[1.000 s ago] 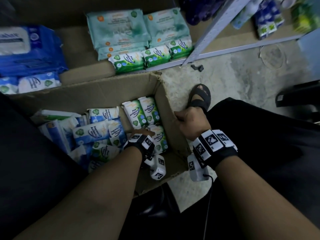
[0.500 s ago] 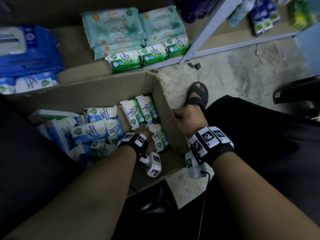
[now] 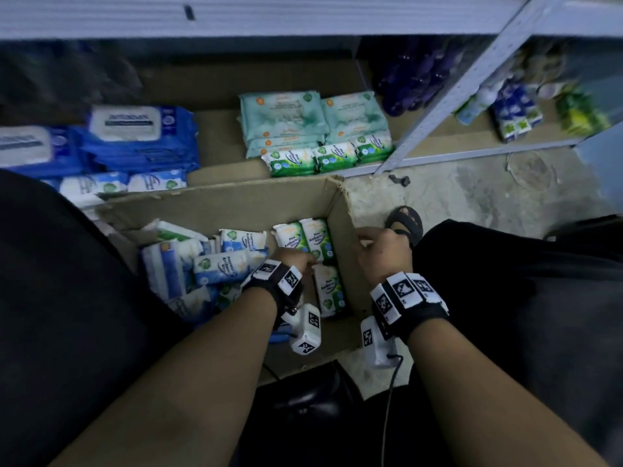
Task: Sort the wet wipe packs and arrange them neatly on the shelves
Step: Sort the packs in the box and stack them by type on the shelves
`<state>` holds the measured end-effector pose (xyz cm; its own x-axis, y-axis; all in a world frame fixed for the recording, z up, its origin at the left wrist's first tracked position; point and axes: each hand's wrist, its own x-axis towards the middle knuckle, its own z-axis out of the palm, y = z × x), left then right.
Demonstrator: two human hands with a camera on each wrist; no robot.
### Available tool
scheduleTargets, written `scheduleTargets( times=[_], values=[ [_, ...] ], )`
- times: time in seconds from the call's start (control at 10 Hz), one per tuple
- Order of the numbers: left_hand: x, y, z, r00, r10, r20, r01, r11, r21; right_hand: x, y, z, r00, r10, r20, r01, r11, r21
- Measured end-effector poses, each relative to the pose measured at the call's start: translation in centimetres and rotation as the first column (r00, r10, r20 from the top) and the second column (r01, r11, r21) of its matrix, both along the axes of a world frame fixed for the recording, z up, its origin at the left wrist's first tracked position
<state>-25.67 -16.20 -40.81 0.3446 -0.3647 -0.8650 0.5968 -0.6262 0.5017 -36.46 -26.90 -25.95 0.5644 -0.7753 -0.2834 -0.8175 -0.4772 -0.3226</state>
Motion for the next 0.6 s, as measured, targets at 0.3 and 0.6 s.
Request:
scheduleTargets(
  times=[0.3,0.6],
  values=[
    [3.9,6.7,7.8,0.967,0.037,0.252,-0.017,0.996,-0.083,4.8,3.6,0.2,0.963,0.254,-0.087,-0.243,0.963,0.118],
    [5.4,13.8,8.2,0.768,-0.489,0.413,0.410,0.871,0.269,7.9,5.9,-6.4,0.630,0.671,-0.391,-0.518,0.738,0.432]
  ],
)
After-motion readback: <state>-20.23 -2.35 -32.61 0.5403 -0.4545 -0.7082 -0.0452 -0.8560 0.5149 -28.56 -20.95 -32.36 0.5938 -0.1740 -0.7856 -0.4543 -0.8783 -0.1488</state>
